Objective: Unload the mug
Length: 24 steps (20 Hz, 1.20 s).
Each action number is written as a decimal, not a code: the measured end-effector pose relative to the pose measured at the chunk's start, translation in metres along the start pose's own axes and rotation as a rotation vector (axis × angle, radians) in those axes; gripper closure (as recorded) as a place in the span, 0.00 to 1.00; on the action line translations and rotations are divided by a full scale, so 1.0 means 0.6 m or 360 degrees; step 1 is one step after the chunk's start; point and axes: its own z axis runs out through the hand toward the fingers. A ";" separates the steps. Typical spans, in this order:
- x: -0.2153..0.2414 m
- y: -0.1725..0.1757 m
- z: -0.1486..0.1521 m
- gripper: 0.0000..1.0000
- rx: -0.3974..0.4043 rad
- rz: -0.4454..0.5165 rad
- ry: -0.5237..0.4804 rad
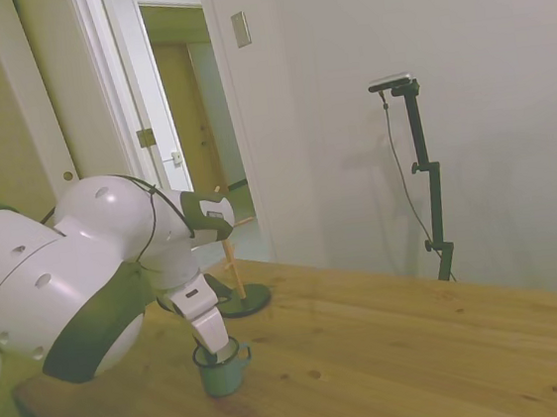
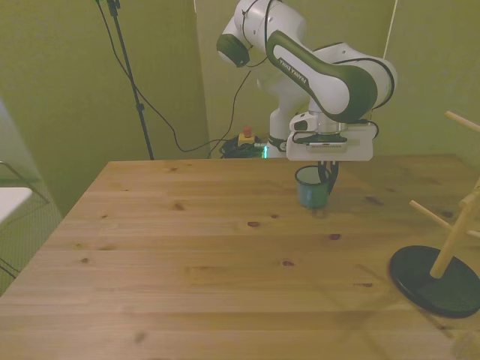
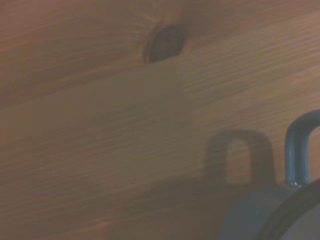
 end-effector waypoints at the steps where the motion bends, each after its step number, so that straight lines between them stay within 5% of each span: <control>1: -0.002 -0.002 0.001 0.00 -0.0001 -0.0003 0.0003; 17: 0.006 -0.010 0.017 0.00 -0.0054 0.0034 0.0060; 24: -0.026 -0.001 -0.013 0.00 -0.0052 -0.0006 0.0076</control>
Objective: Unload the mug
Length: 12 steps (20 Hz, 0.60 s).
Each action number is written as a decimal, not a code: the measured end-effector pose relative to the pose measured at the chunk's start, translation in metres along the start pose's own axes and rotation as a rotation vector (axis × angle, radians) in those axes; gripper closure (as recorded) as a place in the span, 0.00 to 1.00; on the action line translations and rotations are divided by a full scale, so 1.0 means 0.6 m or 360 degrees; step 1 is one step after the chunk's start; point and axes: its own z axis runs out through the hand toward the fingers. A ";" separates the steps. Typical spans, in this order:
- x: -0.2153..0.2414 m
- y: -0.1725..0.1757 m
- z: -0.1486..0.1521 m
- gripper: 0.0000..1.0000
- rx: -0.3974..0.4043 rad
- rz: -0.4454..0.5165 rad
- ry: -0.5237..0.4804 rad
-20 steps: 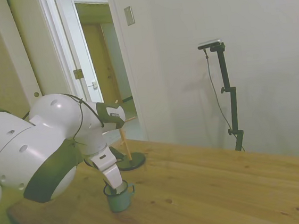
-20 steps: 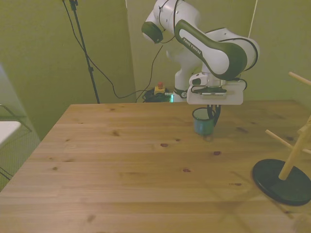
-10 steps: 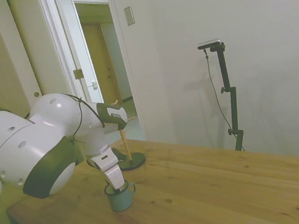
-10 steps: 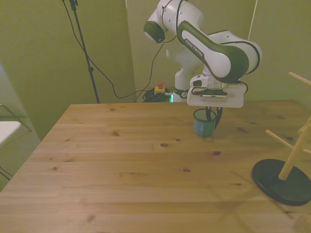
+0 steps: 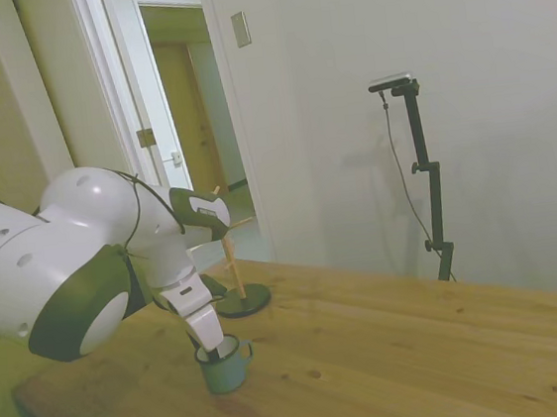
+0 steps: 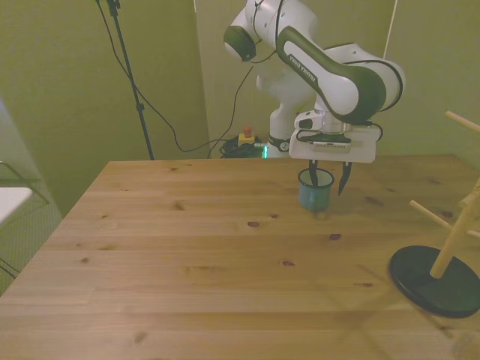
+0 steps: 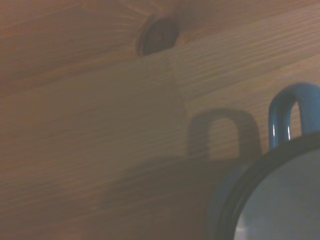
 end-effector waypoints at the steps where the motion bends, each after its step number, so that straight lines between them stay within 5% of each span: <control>1: -0.008 0.003 -0.012 0.00 0.0013 -0.0018 0.0008; 12: -0.029 0.074 -0.126 0.00 0.0178 -0.0058 0.0093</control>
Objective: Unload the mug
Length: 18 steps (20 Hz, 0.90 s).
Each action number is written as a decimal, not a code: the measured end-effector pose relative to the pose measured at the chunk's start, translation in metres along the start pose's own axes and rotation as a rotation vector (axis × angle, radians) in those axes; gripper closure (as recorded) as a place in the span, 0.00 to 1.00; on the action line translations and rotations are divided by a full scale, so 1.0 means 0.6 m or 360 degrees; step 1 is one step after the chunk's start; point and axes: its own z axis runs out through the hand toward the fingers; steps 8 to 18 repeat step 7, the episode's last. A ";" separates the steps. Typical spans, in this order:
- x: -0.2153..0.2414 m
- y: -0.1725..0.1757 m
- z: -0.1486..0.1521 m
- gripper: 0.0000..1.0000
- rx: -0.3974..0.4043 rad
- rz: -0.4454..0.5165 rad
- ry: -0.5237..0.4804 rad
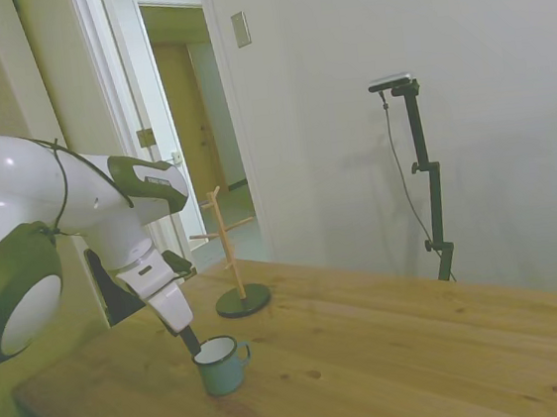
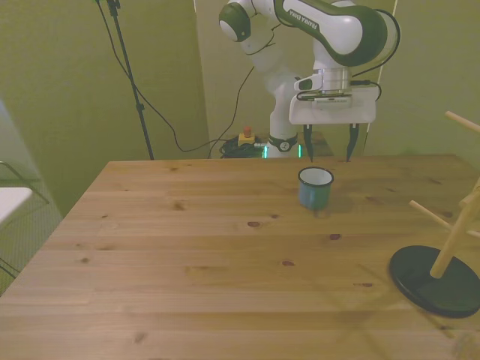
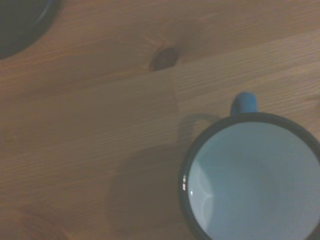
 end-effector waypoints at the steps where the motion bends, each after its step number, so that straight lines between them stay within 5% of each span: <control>1: 0.001 0.010 -0.004 0.00 0.0000 0.0000 0.0007; 7: -0.018 0.088 0.000 0.00 -0.0125 -0.0034 0.0007; 18: -0.018 0.088 0.000 0.00 -0.0125 -0.0034 0.0007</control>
